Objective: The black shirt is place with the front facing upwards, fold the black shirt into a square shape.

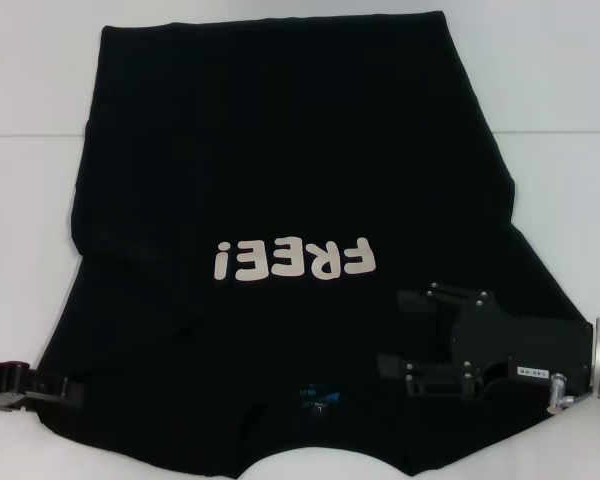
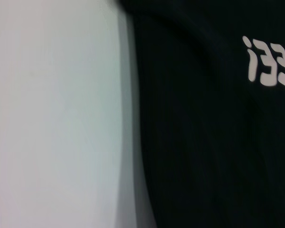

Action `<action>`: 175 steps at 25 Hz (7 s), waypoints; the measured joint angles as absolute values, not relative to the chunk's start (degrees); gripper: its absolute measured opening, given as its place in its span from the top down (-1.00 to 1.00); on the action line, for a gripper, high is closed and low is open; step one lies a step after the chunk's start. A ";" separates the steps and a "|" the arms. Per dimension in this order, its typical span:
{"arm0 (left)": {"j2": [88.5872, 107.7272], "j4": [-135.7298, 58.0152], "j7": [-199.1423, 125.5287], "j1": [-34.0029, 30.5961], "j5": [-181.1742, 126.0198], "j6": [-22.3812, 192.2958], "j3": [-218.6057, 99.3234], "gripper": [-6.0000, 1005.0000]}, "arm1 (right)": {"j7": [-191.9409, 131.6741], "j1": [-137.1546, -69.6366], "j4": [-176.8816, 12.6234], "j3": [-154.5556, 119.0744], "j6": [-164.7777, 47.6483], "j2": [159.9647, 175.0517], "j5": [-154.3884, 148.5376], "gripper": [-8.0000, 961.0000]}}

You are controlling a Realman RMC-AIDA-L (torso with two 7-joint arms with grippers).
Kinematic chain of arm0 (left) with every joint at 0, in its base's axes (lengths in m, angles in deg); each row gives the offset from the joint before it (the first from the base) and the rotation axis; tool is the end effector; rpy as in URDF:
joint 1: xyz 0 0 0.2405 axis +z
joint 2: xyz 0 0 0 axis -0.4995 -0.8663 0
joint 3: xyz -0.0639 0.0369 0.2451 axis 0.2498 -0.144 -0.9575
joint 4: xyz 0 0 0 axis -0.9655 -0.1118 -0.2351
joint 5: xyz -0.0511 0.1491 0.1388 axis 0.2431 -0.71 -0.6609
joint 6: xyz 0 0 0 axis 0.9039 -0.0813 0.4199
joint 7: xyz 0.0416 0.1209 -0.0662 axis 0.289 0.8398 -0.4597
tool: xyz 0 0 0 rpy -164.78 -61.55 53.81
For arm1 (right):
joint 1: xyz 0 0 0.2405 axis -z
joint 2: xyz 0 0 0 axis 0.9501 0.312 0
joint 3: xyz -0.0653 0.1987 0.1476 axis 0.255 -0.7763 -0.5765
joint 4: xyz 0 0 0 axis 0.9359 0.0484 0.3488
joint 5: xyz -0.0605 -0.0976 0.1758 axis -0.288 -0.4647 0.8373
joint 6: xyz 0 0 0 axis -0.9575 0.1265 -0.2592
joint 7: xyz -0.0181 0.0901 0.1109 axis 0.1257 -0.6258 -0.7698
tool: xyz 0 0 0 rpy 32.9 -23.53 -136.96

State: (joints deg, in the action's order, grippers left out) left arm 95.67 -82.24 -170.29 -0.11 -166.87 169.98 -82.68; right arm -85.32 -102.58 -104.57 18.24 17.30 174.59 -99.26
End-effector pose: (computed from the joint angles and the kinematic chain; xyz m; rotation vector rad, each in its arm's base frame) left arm -0.3523 0.3045 0.0683 -2.1548 -1.9110 -0.0576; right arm 0.2664 0.3136 -0.0452 -2.7646 0.3388 0.6975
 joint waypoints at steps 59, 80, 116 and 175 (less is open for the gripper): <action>95.82 -81.79 -165.19 0.49 -165.18 170.47 -81.85 0.99 | -170.76 -110.16 -126.06 15.25 23.68 164.61 -144.42 -0.81; 95.83 -81.73 -165.15 0.33 -165.18 170.41 -81.85 0.99 | -170.06 -111.88 -123.30 18.35 20.18 165.51 -144.49 -0.80; 95.83 -81.68 -164.81 0.53 -165.18 170.42 -81.91 0.99 | -169.53 -113.71 -121.00 20.68 19.40 166.20 -144.48 -0.80; 95.82 -81.65 -164.81 0.52 -165.18 170.52 -81.85 0.99 | -167.04 -114.24 -120.22 21.31 18.11 165.76 -145.89 -0.81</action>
State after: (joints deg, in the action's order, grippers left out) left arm 95.82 -81.65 -164.81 0.52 -165.18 170.52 -81.85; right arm -167.04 -114.24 -120.22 21.31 18.11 165.76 -145.89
